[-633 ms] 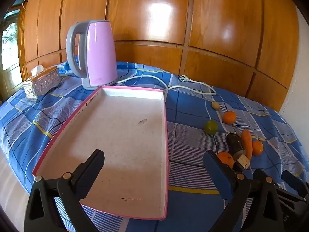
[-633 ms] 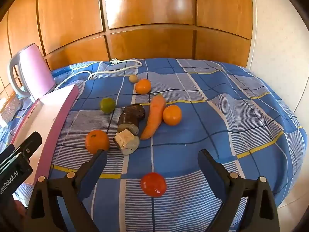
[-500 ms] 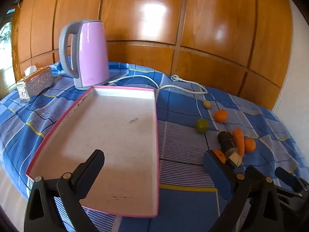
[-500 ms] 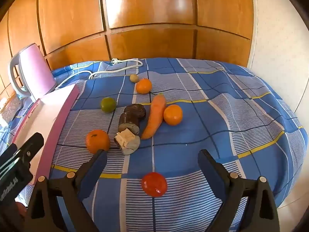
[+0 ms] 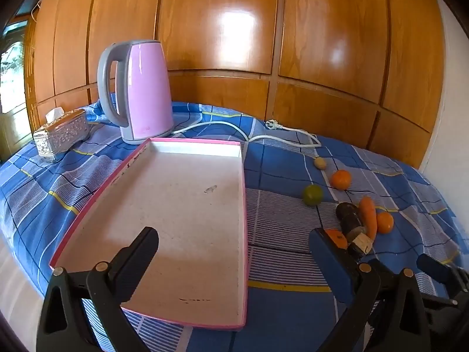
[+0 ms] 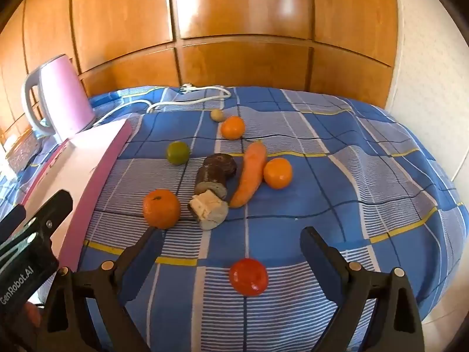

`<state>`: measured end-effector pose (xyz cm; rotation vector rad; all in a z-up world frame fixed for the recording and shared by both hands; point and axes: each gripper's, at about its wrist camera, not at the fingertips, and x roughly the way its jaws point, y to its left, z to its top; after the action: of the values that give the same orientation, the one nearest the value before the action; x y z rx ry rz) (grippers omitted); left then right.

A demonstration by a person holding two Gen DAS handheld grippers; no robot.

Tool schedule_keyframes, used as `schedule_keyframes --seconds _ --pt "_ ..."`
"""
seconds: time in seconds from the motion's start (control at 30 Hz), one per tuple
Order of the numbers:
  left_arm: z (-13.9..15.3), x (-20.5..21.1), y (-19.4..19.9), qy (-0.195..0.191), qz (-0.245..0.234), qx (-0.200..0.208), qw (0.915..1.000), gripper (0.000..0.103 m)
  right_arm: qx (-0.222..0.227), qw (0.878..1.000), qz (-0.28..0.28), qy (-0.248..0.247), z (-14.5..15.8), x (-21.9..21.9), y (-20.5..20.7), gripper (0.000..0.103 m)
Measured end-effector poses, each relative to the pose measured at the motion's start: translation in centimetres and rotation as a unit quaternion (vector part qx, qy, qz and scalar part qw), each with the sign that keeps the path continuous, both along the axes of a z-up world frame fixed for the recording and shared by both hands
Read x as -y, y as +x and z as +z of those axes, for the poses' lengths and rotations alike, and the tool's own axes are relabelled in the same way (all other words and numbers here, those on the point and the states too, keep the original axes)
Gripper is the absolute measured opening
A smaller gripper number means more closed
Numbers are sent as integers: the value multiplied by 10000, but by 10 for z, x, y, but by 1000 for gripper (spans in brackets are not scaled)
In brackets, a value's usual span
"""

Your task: Organize fruits

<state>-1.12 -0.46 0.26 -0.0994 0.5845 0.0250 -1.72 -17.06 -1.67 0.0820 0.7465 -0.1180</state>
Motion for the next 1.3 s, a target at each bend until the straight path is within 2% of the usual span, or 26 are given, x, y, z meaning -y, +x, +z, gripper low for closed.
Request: schedule_keyframes --seconds 0.53,0.83,1.3 --pt "-1 0 3 -38 -95 -99 9999 103 0 9999 88 -57 -1 -5 1 96" --pt "-2 -1 5 -201 -140 -176 9995 103 38 9999 113 -85 0 -4 -1 96" --pt "-3 -3 5 -214 -95 -135 9996 103 68 9998 145 -148 2 -6 -1 96"
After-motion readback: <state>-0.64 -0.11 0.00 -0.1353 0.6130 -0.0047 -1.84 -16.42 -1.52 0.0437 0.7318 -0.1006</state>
